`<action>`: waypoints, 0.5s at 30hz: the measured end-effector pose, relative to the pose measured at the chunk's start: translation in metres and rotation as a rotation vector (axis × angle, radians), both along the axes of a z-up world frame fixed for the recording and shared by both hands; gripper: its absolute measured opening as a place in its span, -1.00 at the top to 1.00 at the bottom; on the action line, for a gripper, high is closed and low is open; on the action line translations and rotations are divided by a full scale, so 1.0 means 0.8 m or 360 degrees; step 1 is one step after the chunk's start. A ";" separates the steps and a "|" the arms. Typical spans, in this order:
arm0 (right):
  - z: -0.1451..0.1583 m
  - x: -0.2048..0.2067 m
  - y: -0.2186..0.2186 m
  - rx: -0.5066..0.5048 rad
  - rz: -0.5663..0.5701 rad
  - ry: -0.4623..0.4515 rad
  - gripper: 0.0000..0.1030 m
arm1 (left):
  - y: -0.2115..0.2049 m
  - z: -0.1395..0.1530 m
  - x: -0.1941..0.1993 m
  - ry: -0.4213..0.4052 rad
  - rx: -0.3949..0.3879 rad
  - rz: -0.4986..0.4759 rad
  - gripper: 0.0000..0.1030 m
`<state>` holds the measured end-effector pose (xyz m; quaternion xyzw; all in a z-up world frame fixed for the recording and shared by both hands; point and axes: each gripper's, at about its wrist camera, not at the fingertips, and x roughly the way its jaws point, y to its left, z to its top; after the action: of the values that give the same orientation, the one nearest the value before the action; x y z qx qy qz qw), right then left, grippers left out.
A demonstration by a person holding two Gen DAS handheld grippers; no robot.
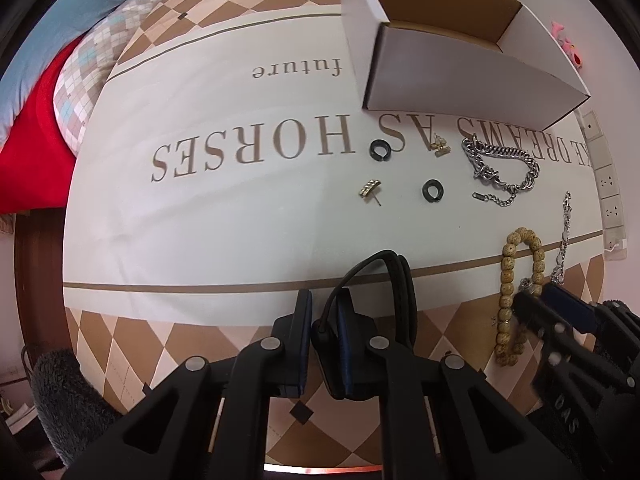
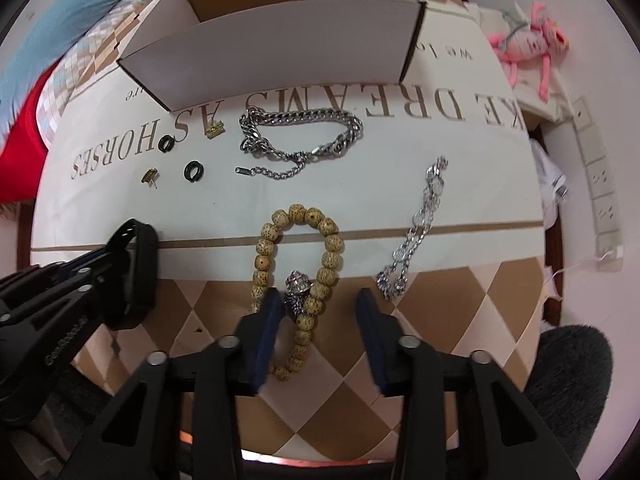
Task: Organize jewelry
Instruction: 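Grasp the black watch band with the left tool while the right tool grasps the wooden bead bracelet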
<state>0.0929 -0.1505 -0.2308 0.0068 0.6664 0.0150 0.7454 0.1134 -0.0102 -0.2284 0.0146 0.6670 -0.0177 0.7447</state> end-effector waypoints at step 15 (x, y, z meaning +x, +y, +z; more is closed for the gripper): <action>0.081 -0.009 -0.049 0.0385 -0.0131 -0.0134 0.82 | 0.036 0.080 -0.014 -0.0138 -0.0096 0.0025 0.82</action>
<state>0.0859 -0.1898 -0.1662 0.1233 0.6269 0.0650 0.7665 0.1025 0.0189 -0.1643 -0.0121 0.6334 -0.0313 0.7731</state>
